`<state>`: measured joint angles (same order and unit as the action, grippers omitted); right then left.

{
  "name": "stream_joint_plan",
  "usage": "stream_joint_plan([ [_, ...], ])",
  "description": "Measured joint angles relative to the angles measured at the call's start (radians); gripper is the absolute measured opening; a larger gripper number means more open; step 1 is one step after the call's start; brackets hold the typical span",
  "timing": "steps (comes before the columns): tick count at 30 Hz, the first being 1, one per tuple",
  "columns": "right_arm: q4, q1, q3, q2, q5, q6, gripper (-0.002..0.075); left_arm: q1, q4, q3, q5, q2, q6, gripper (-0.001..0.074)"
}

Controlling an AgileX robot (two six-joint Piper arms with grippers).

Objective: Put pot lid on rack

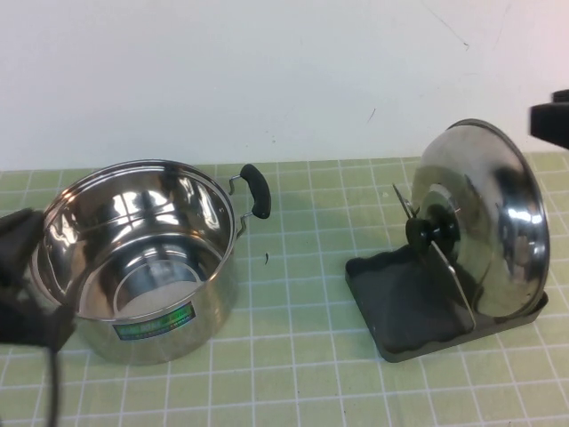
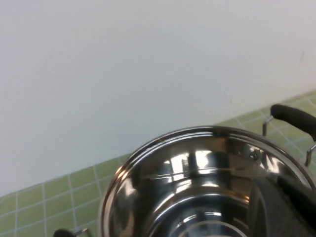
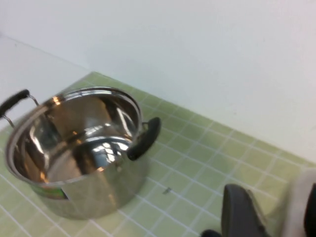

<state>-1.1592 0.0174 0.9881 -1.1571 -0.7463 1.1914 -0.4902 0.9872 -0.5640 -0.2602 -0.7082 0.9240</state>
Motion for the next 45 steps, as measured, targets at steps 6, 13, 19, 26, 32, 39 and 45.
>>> stream_joint_plan([
  [6, 0.09, -0.009, -0.084, 0.238, 0.064, -0.015, 0.0221, 0.0, -0.112, 0.126, -0.121, 0.234, 0.002, -0.0001],
  [13, 0.092, -0.009, -0.32, 0.573, 0.177, 0.063, 0.0024, 0.0, -0.192, 0.241, -0.275, 0.525, 0.002, -0.0001],
  [19, 0.048, -0.009, -0.461, 0.788, 0.182, 0.072, 0.0001, 0.0, -0.174, 0.253, -0.507, 0.692, 0.002, -0.0001],
  [26, 0.024, -0.009, -0.5, 0.893, 0.191, 0.073, -0.0001, -0.001, -0.161, 0.253, -0.563, 0.723, 0.002, -0.0001],
  [32, 0.021, -0.009, -0.5, 0.893, 0.191, 0.075, -0.0001, -0.001, -0.161, 0.253, -0.569, 0.723, 0.002, -0.0001],
  [39, 0.02, -0.009, -0.5, 0.893, 0.191, 0.075, -0.0001, -0.001, -0.161, 0.253, -0.569, 0.723, 0.002, -0.0001],
  [45, 0.008, -0.009, -0.544, 0.893, 0.28, 0.049, -0.0001, -0.001, -0.161, 0.253, -0.569, 0.723, 0.002, -0.0002],
])
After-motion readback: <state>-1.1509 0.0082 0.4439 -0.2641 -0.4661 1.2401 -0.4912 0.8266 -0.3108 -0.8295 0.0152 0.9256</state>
